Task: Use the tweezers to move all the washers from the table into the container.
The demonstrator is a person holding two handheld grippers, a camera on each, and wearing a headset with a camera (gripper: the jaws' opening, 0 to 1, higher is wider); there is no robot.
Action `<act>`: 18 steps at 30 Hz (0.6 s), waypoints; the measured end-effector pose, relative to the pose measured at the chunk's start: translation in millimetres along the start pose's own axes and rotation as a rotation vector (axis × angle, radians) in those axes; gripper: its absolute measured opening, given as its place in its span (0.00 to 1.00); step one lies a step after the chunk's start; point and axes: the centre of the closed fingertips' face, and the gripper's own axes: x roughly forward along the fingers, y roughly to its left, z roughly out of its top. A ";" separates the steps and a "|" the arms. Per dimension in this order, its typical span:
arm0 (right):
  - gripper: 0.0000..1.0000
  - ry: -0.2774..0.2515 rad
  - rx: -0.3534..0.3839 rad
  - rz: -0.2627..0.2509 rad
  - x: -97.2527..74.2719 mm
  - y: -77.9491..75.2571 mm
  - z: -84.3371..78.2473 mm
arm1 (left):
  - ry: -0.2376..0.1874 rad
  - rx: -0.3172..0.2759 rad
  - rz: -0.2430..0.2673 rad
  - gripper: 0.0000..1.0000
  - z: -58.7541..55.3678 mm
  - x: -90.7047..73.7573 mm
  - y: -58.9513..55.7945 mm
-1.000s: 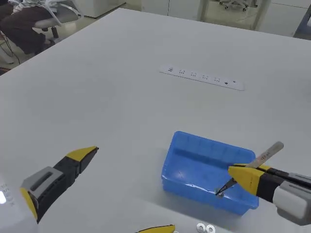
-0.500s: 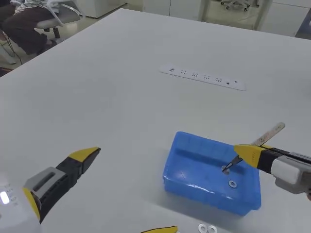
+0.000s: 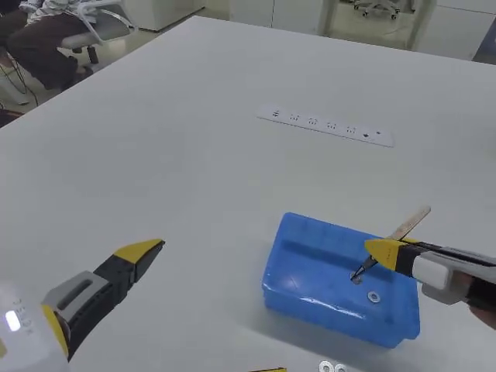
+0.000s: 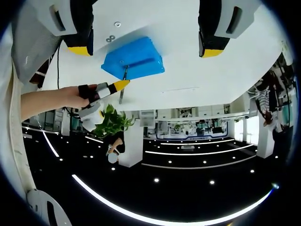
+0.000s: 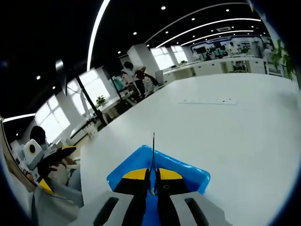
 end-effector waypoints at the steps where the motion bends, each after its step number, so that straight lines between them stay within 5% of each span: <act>1: 0.03 0.007 0.001 -0.003 1.4 -1.3 -1.6 | 0.001 0.000 0.000 0.95 -0.3 0.0 0.0; 18: 0.03 0.084 -0.063 -0.052 9.9 -11.5 -21.2 | 0.008 -0.004 -0.001 0.94 -1.1 0.4 -0.2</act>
